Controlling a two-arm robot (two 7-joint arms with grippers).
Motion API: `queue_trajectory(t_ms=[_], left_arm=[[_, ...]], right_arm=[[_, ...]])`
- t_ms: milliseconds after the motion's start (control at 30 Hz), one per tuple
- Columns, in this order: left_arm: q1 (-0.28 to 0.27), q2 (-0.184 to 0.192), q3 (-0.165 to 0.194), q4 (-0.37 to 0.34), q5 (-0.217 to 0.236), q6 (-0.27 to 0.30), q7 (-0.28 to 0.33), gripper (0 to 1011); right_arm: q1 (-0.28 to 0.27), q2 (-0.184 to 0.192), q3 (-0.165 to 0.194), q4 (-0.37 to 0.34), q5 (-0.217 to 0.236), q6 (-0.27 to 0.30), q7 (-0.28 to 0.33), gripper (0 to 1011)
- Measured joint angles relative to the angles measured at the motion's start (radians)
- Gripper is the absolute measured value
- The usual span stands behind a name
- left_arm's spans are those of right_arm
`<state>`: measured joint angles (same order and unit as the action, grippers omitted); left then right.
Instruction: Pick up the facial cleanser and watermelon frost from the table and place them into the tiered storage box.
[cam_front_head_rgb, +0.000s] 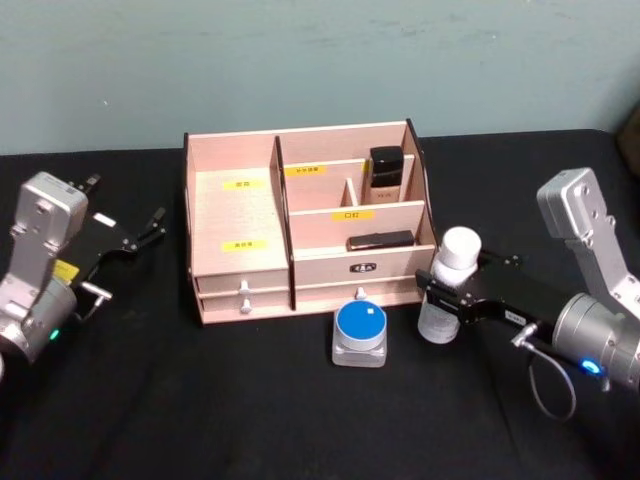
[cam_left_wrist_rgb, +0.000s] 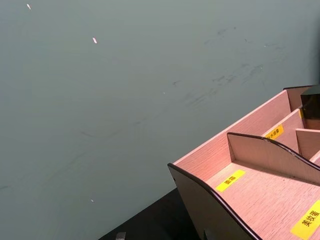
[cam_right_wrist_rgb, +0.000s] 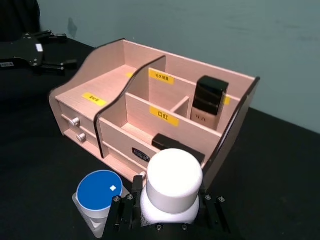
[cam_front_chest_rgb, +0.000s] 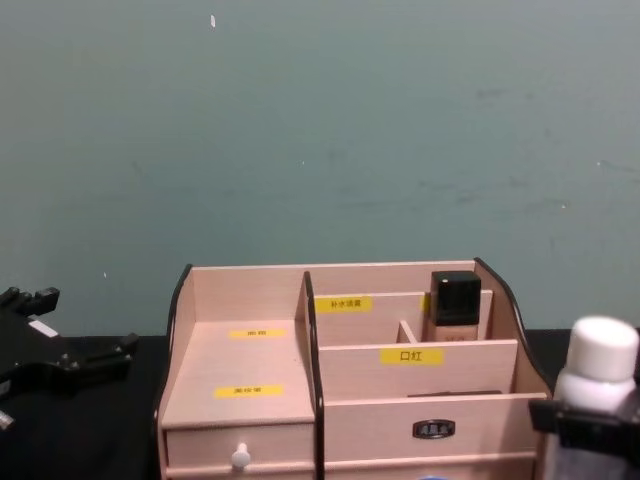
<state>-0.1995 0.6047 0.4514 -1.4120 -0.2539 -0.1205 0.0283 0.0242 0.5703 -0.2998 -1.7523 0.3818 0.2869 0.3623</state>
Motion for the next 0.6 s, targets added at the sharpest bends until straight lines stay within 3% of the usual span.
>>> queue_trajectory(t_ms=[300, 600], left_arm=[[0.0, 0.0, 0.0, 0.0, 0.0, 0.0, 0.0, 1010], [0.0, 0.0, 0.0, 0.0, 0.0, 0.0, 0.0, 1009]], right_arm=[[0.057, 0.044, -0.01, -0.074, -0.004, 0.079, 0.036, 595], [0.177, 0.051, -0.051, -0.089, -0.001, 0.128, 0.072, 595]])
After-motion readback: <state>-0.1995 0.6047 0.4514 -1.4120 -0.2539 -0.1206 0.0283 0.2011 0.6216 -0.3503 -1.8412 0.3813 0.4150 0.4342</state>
